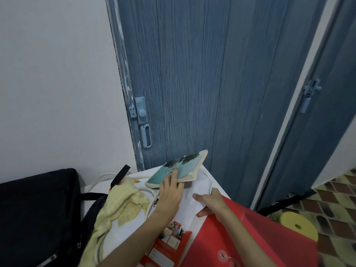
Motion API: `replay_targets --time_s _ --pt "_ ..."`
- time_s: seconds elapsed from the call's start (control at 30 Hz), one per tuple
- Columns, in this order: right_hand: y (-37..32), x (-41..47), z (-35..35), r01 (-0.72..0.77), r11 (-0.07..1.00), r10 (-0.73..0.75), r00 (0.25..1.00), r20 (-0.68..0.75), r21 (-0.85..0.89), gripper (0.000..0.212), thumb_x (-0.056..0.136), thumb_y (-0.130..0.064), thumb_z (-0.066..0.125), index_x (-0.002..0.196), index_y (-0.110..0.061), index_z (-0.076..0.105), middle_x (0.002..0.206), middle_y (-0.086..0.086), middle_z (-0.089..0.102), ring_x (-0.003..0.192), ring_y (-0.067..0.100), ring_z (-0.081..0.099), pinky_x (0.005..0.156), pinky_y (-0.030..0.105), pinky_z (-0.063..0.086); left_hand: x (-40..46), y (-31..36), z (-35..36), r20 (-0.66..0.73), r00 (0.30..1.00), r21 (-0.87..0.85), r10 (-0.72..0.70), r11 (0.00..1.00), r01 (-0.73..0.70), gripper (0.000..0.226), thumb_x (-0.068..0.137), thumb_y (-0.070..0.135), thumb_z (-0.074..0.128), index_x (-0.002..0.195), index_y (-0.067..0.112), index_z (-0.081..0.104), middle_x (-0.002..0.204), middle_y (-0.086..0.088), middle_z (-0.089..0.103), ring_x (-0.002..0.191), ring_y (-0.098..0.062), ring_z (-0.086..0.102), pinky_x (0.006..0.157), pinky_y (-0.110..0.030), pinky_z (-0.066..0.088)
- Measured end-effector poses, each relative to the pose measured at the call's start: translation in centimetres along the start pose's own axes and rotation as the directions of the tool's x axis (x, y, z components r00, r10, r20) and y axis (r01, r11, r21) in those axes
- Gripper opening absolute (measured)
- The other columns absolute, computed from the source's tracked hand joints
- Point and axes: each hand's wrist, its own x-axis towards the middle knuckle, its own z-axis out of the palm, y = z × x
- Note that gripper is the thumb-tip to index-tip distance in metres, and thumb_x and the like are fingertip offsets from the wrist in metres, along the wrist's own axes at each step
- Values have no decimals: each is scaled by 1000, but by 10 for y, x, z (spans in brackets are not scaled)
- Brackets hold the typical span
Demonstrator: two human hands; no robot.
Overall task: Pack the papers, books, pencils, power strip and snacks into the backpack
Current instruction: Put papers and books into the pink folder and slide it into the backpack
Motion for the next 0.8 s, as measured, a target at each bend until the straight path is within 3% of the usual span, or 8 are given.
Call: replay_targets --time_s 0.17,0.27,0.37,0.47,0.53,0.6,0.7,0.8 --pt "-8 6 -17 58 997 -50 986 -158 43 5 82 -1 60 86 1 57 64 15 63 34 29 58 34 30 47 10 -27 0 -180 980 -53 89 994 -100 96 27 -3 84 114 8 46 125 -14 41 87 -32 56 64 -34 57" --pt "-16 6 -35 112 992 -98 976 -196 62 14 81 0 60 93 6 58 62 14 61 28 26 52 35 26 42 16 -43 -14 -213 977 -126 22 991 -50 97 32 8 85 119 15 43 119 -5 43 91 -21 46 63 -25 56" --pt "-19 2 -42 142 988 -131 979 -158 66 17 82 -2 61 98 4 59 65 12 64 33 25 54 37 26 44 22 -38 -20 -105 990 -340 -93 939 53 82 63 6 74 136 12 35 135 -12 42 96 -32 53 74 -40 54" --pt "-18 -2 -38 150 983 -138 984 -113 109 20 84 -5 63 102 0 60 79 11 65 46 31 59 46 36 54 19 -17 -23 73 986 -329 -153 929 168 63 91 34 45 146 16 19 156 -1 1 133 -30 19 106 -51 31" --pt "-16 -5 -37 168 978 -150 979 -141 126 14 84 -3 62 98 -2 60 80 10 64 50 28 60 43 34 54 14 -3 -15 89 986 -268 -141 950 160 78 85 22 57 147 15 9 155 0 -20 139 -31 10 109 -53 26" --pt "-12 -7 -40 179 975 -153 972 -180 135 12 84 -2 63 95 -3 61 84 12 64 62 27 63 49 38 57 8 6 -7 49 991 -189 -127 973 134 84 75 0 63 146 13 19 154 -4 -22 138 -36 22 102 -56 35" --pt "-8 -9 -49 189 979 -165 957 -240 80 18 81 -5 67 99 -3 64 91 13 67 83 29 65 76 45 56 3 5 6 11 995 -136 -94 986 95 86 53 -12 75 131 12 46 156 -9 1 126 -39 43 89 -57 45" --pt "-11 -12 -66 232 971 -187 878 -440 50 21 82 -7 65 102 0 64 92 12 65 86 27 62 78 37 52 0 -7 15 57 998 -44 -25 999 27 106 19 0 89 118 18 53 149 -10 29 109 -34 59 77 -50 55"
